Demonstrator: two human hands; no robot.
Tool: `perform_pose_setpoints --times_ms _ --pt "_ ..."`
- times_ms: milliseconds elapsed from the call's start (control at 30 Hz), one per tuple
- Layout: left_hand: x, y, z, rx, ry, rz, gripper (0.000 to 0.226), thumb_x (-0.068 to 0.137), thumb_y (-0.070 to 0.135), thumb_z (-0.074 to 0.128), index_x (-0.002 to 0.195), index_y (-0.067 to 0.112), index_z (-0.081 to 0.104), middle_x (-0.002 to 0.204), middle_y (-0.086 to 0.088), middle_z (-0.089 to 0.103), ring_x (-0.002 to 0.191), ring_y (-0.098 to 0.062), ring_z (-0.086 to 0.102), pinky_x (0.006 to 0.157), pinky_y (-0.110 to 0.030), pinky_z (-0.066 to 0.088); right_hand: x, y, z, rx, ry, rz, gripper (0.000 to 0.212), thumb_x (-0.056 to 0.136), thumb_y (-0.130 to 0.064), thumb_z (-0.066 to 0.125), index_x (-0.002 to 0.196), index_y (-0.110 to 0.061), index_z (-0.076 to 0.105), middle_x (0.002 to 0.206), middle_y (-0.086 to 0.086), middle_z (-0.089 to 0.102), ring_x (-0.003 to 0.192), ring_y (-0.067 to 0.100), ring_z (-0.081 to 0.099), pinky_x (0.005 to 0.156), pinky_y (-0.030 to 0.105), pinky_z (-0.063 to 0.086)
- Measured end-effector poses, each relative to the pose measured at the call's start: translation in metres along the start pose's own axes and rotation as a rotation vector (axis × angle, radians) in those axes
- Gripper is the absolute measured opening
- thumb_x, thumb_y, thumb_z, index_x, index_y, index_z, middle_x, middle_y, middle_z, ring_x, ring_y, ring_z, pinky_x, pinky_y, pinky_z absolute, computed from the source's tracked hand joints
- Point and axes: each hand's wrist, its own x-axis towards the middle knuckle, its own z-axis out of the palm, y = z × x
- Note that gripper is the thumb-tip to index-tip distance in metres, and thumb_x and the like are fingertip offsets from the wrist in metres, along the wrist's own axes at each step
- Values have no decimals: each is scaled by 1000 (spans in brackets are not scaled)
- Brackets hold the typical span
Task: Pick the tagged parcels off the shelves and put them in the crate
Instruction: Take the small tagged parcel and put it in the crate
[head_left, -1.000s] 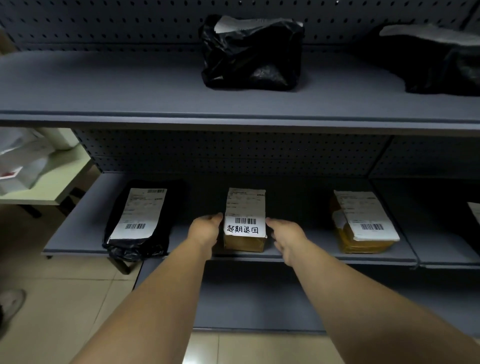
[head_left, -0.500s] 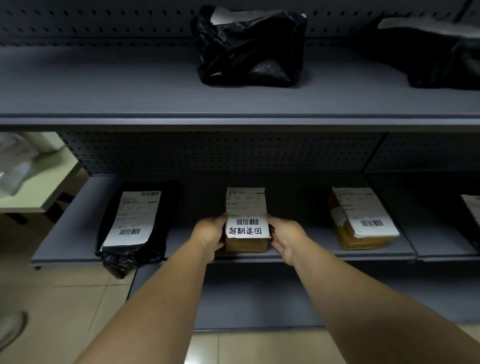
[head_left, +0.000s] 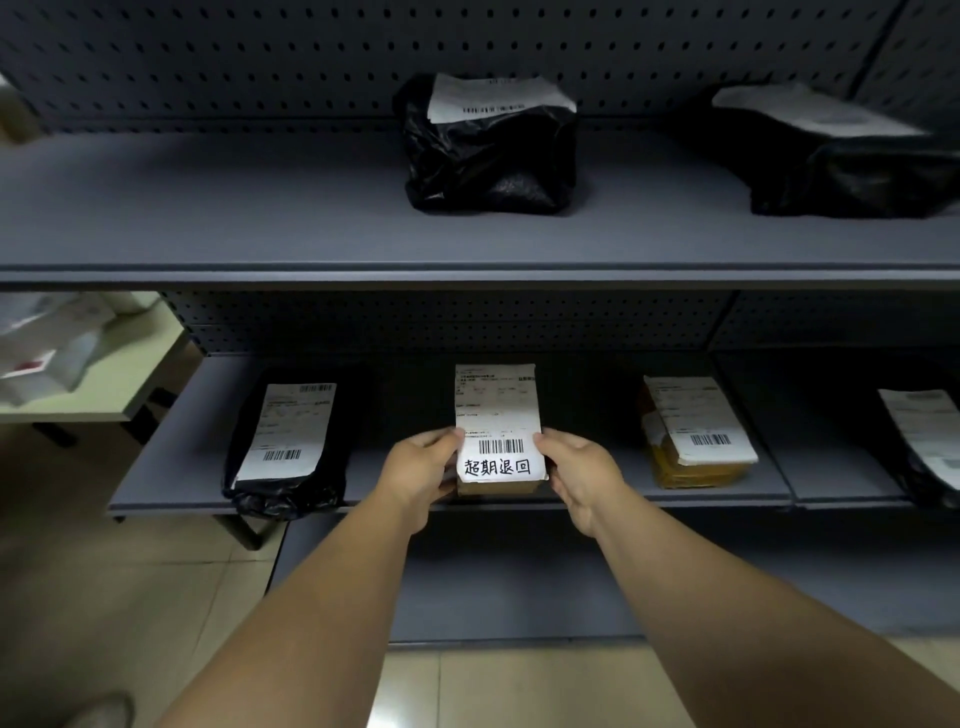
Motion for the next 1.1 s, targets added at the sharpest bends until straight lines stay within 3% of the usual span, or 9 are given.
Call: perform_pose_setpoints --times_ms 133,267,367,533,867,1100 --pt "-23 0 4 -40 3 56 21 92 20 58 112 13 62 92 -6 75 84 -17 71 69 -31 57 -19 -2 -9 13 -47 -51 38 90 -13 61 127 -6 57 110 9 70 108 23 62 107 42 40" --pt "-43 0 8 -41 -10 114 18 92 19 58 109 15 63 87 -2 76 77 -14 72 62 -26 55 -39 -5 -18 120 -110 -50 38 89 -7 59 128 -5 55 109 11 70 101 23 65 100 42 46" --pt "-54 3 10 -21 -36 137 20 92 19 58 111 15 63 92 -4 75 81 -17 72 65 -29 56 -50 -7 -27 188 -157 -25 40 89 -4 59 128 -6 54 109 14 70 100 25 66 87 41 54" --pt "-65 4 14 -15 -65 163 18 92 18 59 109 16 64 91 -4 75 82 -19 73 65 -31 56 -61 -10 -35 190 -214 -44 25 90 -7 58 114 -12 62 91 5 75 86 18 70 67 31 56" --pt "-69 13 19 29 -126 175 20 91 22 60 109 17 66 90 -2 76 80 -14 73 58 -22 54 -70 -13 -46 245 -218 -45 26 88 -13 63 113 -16 58 96 7 74 83 20 70 66 35 54" --pt "-66 22 36 66 -209 209 14 91 21 60 102 20 68 89 -2 76 80 -15 73 69 -27 54 -75 -20 -61 290 -175 -109 23 88 -12 63 110 -15 59 97 9 75 84 22 71 70 36 56"
